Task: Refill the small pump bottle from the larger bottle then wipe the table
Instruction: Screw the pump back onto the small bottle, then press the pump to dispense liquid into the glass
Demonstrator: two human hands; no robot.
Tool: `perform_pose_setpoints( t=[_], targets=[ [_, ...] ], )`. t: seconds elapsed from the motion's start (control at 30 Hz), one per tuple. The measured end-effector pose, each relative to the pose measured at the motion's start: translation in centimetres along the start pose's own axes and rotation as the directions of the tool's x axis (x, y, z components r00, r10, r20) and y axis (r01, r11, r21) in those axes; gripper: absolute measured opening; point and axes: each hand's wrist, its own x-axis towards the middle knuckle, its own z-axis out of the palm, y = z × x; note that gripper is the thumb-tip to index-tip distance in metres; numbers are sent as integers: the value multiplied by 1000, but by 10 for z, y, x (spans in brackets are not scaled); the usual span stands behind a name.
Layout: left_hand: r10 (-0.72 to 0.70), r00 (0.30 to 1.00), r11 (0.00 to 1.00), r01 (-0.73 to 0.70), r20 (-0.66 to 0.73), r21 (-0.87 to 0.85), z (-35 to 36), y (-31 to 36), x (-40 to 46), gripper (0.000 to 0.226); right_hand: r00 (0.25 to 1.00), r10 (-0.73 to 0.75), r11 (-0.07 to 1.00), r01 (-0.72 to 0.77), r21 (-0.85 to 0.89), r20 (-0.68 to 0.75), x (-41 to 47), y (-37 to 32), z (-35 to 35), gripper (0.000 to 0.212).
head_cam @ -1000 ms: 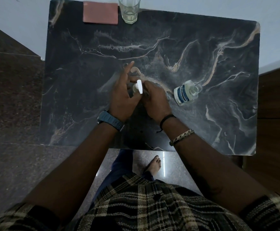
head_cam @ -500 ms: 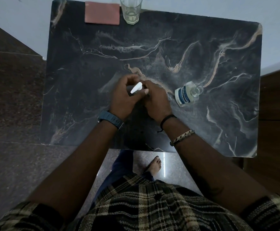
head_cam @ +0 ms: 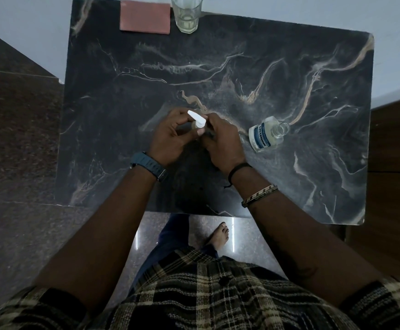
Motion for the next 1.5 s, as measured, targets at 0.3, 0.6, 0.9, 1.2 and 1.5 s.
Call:
perform_pose_setpoints(
  t=[0.3,0.6,0.9,1.2,1.5],
  targets=[
    [-89,994,973,101,65,-209,-5,5,-3,61,999,-27,1000,27,10,-38,-2,-12,0,35],
    [-205,976,969,191,-74,-158,-23,4,3,65,997,20,999,-22,-25,-74,-5,-24,-15,46],
    [-174,954,984,158,-246,-82,-62,13,85,58,971,175,972,-143,188,-164,82,-47,-47,49],
    [-161,965,985,171,-209,32,-69,22,212,95,945,295,941,-262,215,-142,222,-58,-42,55],
    [-62,978,991,84,-197,102,-67,23,267,80,964,259,958,-248,143,-62,275,-52,-34,45]
  ],
)
